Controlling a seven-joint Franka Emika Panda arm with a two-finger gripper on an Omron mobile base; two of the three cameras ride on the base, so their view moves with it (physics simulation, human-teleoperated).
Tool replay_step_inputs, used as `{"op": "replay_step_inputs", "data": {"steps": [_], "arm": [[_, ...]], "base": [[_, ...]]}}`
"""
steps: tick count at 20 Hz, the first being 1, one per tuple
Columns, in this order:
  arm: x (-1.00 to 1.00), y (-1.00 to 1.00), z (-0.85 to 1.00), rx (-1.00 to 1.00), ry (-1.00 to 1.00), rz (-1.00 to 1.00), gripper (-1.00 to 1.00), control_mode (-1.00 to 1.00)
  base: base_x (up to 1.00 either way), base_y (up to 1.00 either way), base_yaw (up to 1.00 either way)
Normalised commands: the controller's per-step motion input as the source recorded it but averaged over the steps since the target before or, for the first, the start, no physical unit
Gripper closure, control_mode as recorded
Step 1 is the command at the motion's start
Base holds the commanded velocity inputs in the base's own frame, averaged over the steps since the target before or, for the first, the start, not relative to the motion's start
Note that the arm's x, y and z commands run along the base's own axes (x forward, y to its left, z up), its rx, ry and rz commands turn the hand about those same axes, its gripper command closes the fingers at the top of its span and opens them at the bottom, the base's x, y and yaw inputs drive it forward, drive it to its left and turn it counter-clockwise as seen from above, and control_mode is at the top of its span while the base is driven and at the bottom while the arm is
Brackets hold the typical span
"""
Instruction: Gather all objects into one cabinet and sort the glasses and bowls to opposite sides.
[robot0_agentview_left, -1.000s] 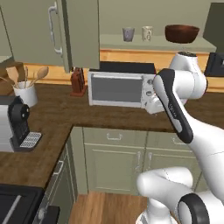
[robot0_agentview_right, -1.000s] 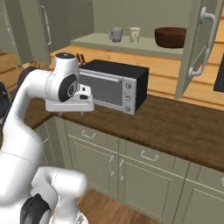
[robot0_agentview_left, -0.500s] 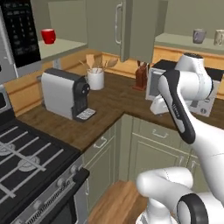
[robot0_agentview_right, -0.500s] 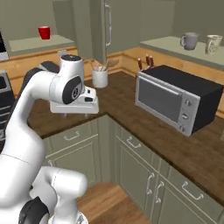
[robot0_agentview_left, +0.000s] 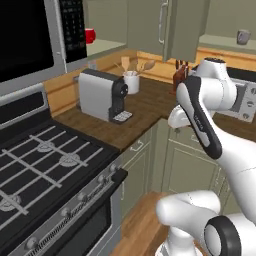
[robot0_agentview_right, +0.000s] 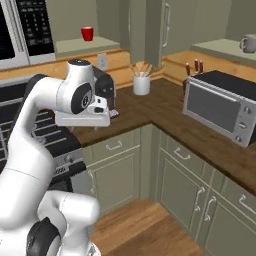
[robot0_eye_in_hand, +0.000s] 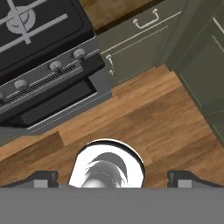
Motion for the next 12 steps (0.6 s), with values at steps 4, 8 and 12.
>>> {"op": "replay_step_inputs", "data": {"steps": [4,8,12], "arm": [[0.0,0.0,0.0,0.0,0.0,0.0,-1.0,1.0],[0.0,0.0,0.0,0.0,0.0,0.0,-1.0,1.0],[0.0,0.0,0.0,0.0,0.0,0.0,-1.0,1.0]], "base": [[-0.17,0.35,0.1],[0.11,-0.12,0.58],[0.0,0.0,1.0]]}}
